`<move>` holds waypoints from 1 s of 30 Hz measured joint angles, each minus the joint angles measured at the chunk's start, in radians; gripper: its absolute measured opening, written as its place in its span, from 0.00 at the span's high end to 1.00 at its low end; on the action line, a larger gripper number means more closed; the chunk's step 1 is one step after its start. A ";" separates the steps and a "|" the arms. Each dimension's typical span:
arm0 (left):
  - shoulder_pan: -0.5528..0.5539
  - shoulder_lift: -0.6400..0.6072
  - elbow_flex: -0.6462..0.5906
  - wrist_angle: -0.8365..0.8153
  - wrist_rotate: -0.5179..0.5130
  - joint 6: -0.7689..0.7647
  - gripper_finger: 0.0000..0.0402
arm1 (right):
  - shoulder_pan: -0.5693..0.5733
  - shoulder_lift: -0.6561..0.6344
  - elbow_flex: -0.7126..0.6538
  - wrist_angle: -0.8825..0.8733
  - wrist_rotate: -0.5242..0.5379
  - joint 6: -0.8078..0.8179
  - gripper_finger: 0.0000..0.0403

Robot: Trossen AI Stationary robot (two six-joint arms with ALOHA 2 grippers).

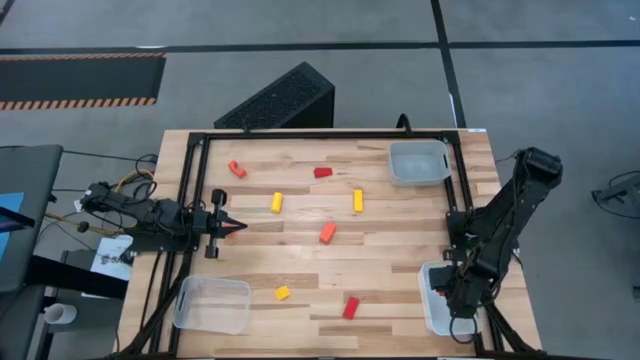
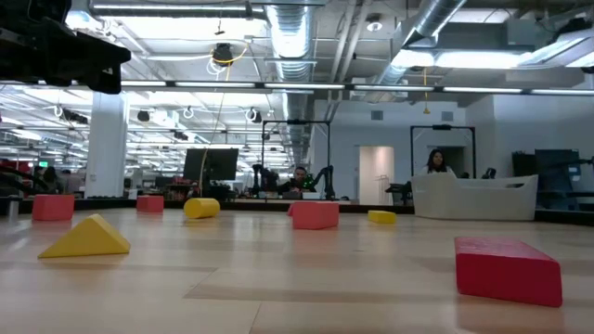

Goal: Sort & place blocks by color
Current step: Put the middle red block into the white bin, then put the top orange block into the transparent bin

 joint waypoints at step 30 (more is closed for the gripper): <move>0.000 0.000 0.000 0.000 0.000 0.006 1.00 | -0.039 -0.073 0.229 -0.270 0.039 0.215 0.51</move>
